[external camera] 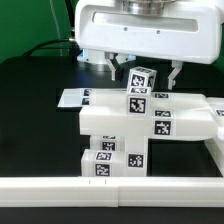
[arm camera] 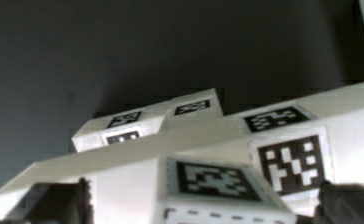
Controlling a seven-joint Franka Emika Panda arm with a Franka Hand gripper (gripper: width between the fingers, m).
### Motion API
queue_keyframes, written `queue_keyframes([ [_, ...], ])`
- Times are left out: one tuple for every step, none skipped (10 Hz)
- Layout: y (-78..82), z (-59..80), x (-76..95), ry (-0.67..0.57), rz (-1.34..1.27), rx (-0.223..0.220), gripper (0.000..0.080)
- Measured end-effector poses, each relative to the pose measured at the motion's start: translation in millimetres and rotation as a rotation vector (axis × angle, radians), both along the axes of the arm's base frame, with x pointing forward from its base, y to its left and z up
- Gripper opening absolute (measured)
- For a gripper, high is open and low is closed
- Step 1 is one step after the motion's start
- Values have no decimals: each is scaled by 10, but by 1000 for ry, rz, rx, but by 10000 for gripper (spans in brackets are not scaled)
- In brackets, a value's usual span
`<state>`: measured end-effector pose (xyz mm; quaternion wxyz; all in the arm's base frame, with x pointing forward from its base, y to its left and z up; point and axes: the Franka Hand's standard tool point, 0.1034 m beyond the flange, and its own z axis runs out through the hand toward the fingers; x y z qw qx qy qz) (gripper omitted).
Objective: Assemble chair
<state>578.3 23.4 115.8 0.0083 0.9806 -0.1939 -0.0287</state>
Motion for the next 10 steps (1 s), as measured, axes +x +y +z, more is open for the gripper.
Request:
queue_keyframes([
  [-4, -7, -3, 2, 66, 3, 644],
  [-10, -13, -5, 3, 170, 8, 648],
  [-8, -16, -8, 4, 280, 13, 648],
  [0, -21, -12, 6, 376, 13, 648],
  [-1, -18, -12, 8, 478, 13, 648],
  [7, -18, -13, 8, 556, 18, 648],
  [23, -21, -15, 10, 619, 22, 648],
  [25, -19, -9, 9, 699, 21, 648],
  [18, -19, -3, 10, 791, 23, 648],
  [13, -18, -2, 10, 838, 24, 648],
])
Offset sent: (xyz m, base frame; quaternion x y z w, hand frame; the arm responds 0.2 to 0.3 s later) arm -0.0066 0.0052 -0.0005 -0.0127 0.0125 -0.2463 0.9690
